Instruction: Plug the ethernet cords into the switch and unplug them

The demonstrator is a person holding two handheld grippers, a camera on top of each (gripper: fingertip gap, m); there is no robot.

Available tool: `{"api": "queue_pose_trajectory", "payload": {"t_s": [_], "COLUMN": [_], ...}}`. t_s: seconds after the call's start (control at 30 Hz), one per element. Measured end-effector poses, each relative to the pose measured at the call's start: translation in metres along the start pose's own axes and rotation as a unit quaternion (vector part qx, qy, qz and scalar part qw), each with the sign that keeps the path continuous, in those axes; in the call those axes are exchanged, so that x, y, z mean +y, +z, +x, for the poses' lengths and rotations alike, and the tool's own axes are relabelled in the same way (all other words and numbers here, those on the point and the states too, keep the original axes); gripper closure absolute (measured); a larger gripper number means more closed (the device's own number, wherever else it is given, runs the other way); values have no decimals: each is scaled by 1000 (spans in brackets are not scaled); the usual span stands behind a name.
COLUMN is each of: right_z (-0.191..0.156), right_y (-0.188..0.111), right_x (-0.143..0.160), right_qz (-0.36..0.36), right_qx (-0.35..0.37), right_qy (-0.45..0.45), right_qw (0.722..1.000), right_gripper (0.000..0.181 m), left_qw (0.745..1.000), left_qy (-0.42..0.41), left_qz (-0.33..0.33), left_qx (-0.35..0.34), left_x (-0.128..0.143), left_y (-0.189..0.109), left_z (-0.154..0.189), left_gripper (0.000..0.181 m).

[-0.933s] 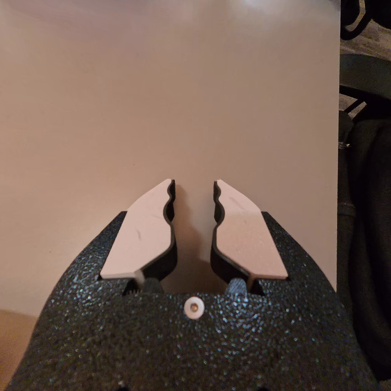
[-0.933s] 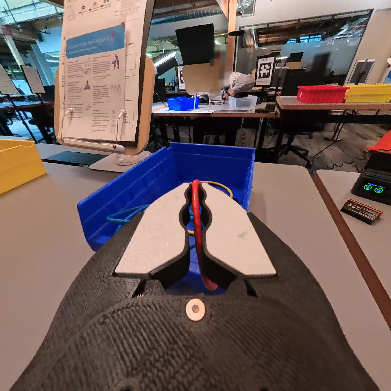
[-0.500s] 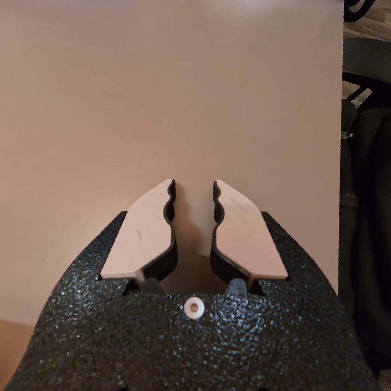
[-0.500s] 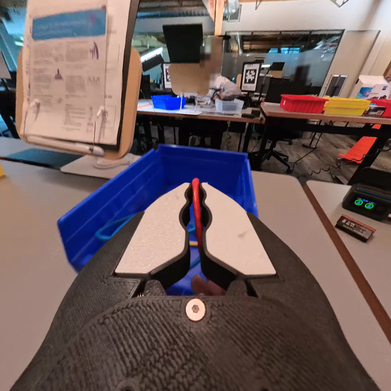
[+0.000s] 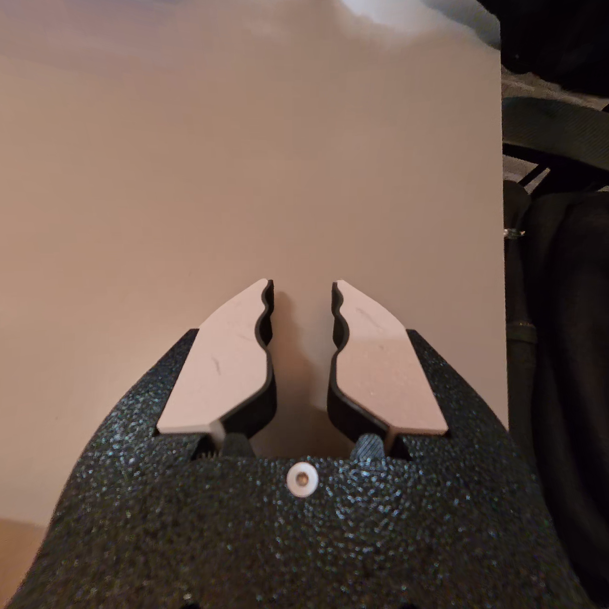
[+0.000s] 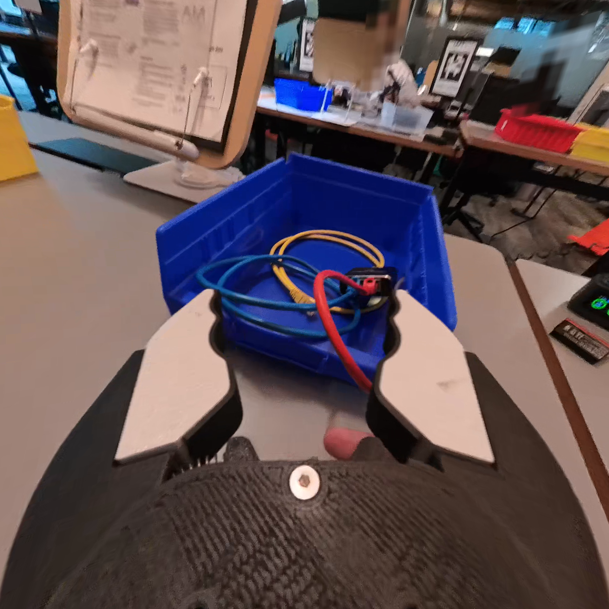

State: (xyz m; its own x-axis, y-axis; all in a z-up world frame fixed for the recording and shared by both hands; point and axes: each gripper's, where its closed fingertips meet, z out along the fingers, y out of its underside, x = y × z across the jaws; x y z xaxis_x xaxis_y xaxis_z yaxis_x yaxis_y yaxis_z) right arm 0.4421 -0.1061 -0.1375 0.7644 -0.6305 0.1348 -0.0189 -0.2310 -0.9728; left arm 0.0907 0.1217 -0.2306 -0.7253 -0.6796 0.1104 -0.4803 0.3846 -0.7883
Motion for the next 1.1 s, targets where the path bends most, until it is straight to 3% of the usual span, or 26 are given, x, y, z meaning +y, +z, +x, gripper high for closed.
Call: {"api": "queue_pose_trajectory", "payload": {"t_s": [0.03,0.17,0.27,0.37,0.53,0.63,0.73,0.8,0.9,1.0,1.07,1.1], "right_z": [-3,-23,-37,-43,-45,-40,-29,-31,-27,-20,-16,-15], "right_y": [-2,-22,-41,-56,-71,-80,-85,-87,-90,-92,-91,-91], "right_x": [4,11,9,3,-5,-15,-17,-19,-20,-18,-19,-19], "right_qz": [-17,-51,-51,-35,-32,-1,14,17,19,14,18,21], "right_qx": [-4,-2,31,66,88,102,115,94,99,123,137,138], "right_qy": [9,50,48,77,122,109,115,121,105,73,72,74], "right_qw": [1000,997,997,994,988,989,987,988,989,990,988,987], "right_gripper": [80,74,75,74,81,80,77,83,82,97,103,106], "left_qw": [1000,998,991,980,957,938,917,909,903,903,906,909], "left_qy": [-1,-9,-22,-39,-45,-68,-159,-186,-216,-255,-279,-290], "left_qz": [8,44,88,124,157,168,164,172,141,63,11,10], "left_qx": [-3,-50,-98,-149,-241,-297,-326,-330,-344,-339,-318,-300], "left_x": [-4,-25,-58,-104,-197,-244,-264,-275,-279,-264,-248,-245], "left_y": [1,8,24,56,121,152,176,185,193,211,223,227], "left_z": [0,-7,-17,-34,-77,-112,-149,-166,-189,-206,-209,-208], "left_gripper": [148,147,138,119,111,97,97,108,107,105,116,132]}}
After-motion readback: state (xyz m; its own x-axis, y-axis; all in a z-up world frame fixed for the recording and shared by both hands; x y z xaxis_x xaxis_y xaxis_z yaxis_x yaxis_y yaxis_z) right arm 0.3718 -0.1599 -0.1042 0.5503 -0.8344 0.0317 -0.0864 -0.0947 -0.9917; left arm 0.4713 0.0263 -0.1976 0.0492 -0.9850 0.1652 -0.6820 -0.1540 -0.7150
